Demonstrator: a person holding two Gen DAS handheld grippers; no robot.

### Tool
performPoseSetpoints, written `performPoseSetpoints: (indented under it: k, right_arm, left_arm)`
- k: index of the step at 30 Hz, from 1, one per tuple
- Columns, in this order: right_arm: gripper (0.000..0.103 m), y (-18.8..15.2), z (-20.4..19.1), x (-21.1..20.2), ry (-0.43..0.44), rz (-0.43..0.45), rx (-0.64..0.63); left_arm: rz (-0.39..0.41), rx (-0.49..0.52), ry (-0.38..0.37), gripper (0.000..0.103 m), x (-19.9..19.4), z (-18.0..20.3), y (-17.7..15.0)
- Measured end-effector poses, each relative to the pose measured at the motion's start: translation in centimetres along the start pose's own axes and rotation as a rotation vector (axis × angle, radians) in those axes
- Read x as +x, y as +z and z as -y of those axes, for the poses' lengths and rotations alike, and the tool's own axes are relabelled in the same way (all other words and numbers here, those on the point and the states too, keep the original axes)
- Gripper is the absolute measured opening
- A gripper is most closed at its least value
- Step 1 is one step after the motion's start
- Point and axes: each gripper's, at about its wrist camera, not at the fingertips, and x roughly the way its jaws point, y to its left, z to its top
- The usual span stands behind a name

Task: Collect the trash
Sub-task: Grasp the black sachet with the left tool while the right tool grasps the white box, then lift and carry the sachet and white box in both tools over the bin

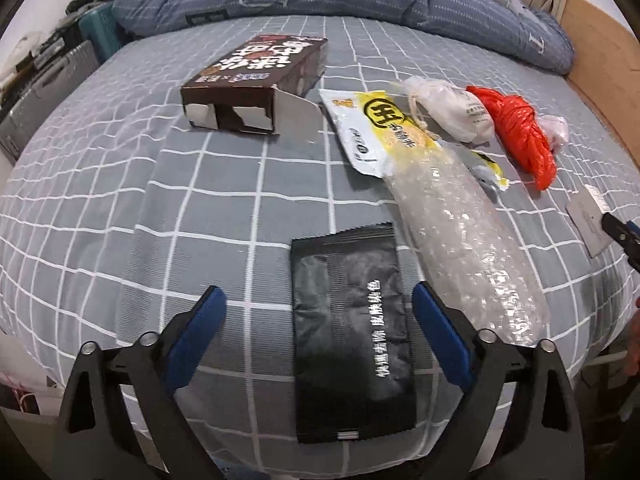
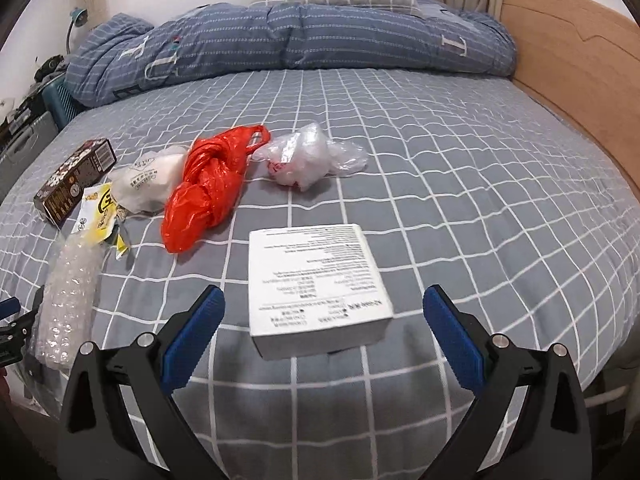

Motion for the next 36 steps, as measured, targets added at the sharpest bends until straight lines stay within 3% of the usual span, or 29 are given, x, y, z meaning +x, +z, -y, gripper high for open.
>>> performPoseSetpoints:
  k: [8,12,15,25,36]
  right_arm:
    - [0.089,0.3,-0.1,1.2,-0.014,-0.028,-0.004]
    - [0.082,0.1,-0.2,1.7,-0.015,-0.050,-0.012]
    - [0.075,0.1,-0.4,2.1,-0.015,-0.071,-0.015]
    - [0.073,-0.1,-0.6,2.2,-0.020,-0.080,-0.005]
    - [0.073,0.2,-0.4,1.5,-0.015,-0.062,0.013]
  left_arm:
    - [-0.019,0.023,0.025,0.079,0.7,0.6,-0.2]
    - [-0.020,0.039,0.025,0.060,0.8,0.9,-0.4]
    - [-0.018,0.034,0.019,0.056,0.8,0.8,-0.6]
    - [-0.007,0.034,-0.004,0.035,0.7,0.3,-0.6]
    - [0.019,0.021,-0.016,0.026,-0.2,0.2,-0.5]
